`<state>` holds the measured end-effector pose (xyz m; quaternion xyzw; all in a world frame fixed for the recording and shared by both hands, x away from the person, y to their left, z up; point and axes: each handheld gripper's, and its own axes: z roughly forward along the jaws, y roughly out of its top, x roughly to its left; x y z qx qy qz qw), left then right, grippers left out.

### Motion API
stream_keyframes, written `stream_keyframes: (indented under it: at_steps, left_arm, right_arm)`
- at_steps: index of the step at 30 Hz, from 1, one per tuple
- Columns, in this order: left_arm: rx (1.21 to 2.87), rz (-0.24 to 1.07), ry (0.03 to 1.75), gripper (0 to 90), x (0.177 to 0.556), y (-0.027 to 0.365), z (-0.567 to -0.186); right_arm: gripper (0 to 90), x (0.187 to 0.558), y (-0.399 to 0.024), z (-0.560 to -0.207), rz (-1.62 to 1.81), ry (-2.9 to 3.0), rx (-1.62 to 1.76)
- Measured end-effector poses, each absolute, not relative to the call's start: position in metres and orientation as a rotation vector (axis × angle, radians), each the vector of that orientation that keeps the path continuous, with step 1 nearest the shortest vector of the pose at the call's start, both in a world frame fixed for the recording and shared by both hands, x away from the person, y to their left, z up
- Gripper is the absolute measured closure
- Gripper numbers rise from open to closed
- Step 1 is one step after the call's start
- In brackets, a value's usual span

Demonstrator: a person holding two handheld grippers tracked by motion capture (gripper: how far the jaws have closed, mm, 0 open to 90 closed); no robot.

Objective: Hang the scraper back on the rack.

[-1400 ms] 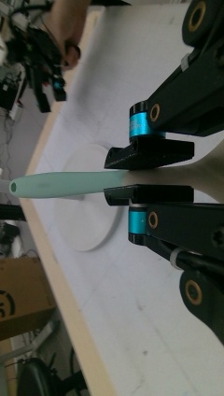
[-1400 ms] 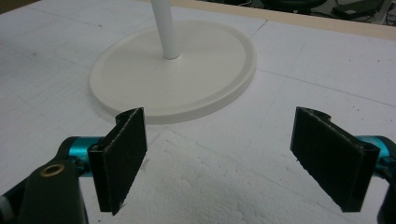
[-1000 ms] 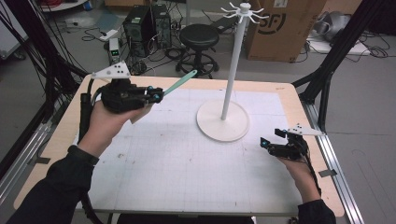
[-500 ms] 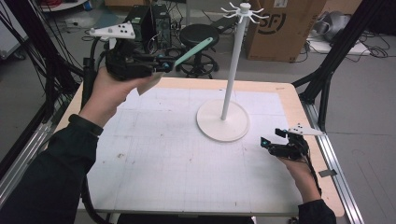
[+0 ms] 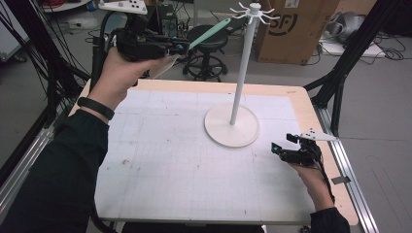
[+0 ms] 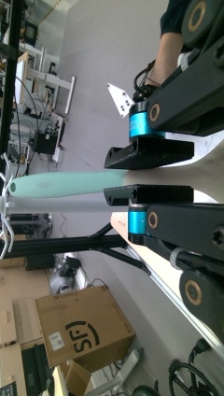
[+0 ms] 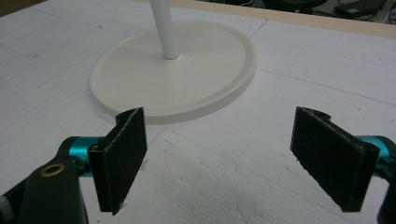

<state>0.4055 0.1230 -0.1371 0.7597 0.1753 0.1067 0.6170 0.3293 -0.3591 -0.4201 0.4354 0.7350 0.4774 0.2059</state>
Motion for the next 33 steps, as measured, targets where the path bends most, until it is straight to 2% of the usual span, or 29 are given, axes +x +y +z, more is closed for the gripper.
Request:
stream_keyframes:
  at_steps: [33]
  left_arm:
    - [1.778, 0.249, 0.399, 80.6, 0.424, 0.101, -0.143]
  right_arm:
    - [17.7, 0.328, -0.362, -0.420, 1.331, 2.043, 1.217]
